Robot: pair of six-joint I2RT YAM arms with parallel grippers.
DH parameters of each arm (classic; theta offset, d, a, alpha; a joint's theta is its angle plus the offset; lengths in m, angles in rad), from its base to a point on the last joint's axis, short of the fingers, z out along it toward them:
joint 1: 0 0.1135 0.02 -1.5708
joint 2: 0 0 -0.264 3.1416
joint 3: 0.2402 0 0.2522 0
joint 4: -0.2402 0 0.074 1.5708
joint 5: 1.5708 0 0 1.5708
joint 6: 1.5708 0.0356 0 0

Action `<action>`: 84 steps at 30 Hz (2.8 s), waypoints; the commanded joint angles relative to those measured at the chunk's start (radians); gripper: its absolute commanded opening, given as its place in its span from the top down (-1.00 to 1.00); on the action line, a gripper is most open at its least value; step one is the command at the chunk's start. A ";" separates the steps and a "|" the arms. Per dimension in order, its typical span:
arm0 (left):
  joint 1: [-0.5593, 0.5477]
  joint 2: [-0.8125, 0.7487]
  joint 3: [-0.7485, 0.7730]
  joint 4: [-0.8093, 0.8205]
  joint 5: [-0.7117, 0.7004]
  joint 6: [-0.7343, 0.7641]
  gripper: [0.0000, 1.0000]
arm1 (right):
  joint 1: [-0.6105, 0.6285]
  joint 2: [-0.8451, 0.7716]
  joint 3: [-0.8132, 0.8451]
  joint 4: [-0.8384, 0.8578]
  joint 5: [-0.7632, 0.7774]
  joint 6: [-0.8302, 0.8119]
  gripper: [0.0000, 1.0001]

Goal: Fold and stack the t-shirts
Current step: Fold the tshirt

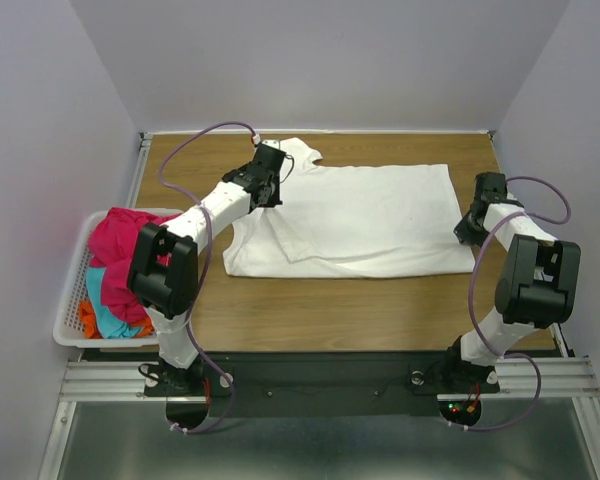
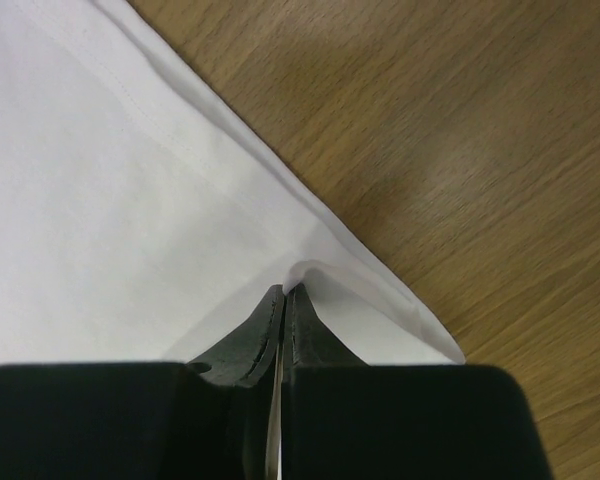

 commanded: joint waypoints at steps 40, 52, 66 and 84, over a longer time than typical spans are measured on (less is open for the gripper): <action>0.049 -0.540 -0.579 -0.006 -0.016 -0.188 -0.72 | 0.439 -0.179 0.061 0.123 -0.552 -0.448 -0.07; 0.114 -0.485 -0.704 0.076 -0.069 -0.208 -0.53 | 0.671 0.057 0.205 0.123 -0.635 -0.608 -0.08; 0.114 -0.422 -0.736 0.093 -0.013 -0.237 0.01 | 0.735 0.186 0.233 0.054 -0.621 -0.695 0.12; 0.120 -0.406 -0.758 0.085 -0.020 -0.238 0.80 | 0.740 0.191 0.231 0.031 -0.652 -0.714 0.28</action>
